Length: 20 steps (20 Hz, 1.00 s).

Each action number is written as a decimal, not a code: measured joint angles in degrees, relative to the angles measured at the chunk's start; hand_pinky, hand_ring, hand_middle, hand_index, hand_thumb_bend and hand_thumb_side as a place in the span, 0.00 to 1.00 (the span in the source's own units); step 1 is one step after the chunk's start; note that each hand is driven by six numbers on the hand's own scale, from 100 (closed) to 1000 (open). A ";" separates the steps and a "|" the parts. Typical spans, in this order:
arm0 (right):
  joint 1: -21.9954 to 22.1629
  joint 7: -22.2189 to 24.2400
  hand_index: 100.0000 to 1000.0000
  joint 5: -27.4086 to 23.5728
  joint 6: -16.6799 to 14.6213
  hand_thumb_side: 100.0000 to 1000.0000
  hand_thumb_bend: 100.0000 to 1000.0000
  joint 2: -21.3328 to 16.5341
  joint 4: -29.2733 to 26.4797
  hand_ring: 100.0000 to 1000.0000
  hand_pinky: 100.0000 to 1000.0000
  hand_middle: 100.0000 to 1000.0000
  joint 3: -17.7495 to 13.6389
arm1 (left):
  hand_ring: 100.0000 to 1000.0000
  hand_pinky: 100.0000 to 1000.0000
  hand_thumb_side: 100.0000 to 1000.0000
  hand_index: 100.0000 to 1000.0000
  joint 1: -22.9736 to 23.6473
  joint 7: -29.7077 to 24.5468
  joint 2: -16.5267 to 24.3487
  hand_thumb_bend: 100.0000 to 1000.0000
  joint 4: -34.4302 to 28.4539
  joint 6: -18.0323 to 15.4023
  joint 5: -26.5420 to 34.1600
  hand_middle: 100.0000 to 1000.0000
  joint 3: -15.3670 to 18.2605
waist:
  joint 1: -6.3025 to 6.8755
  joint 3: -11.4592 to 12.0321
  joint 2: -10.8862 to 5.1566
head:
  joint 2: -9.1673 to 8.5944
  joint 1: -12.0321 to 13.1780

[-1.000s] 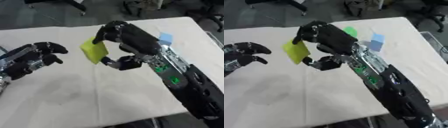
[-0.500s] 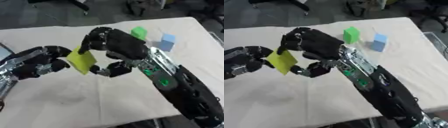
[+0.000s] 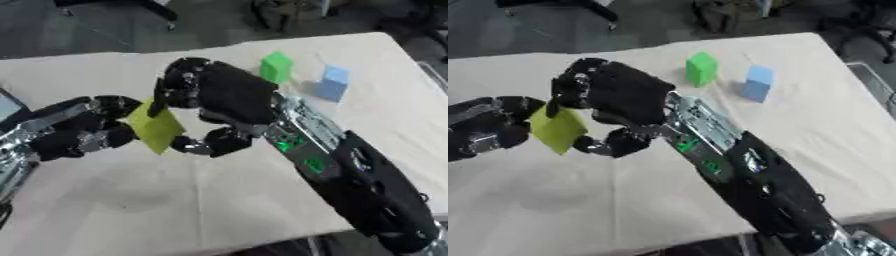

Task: Pick up the objects with one hand, pass them to the other hand, and then place them into the box on the other side of the table.

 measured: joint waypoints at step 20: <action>-0.98 0.12 0.63 4.69 0.91 0.00 0.17 3.55 2.20 0.66 0.77 0.55 1.79 | 0.86 0.73 0.47 0.79 -1.94 -4.38 -0.43 0.44 -0.02 -0.74 0.58 0.70 -1.24 | 0.37 -0.01 0.01 | 0.00 -0.63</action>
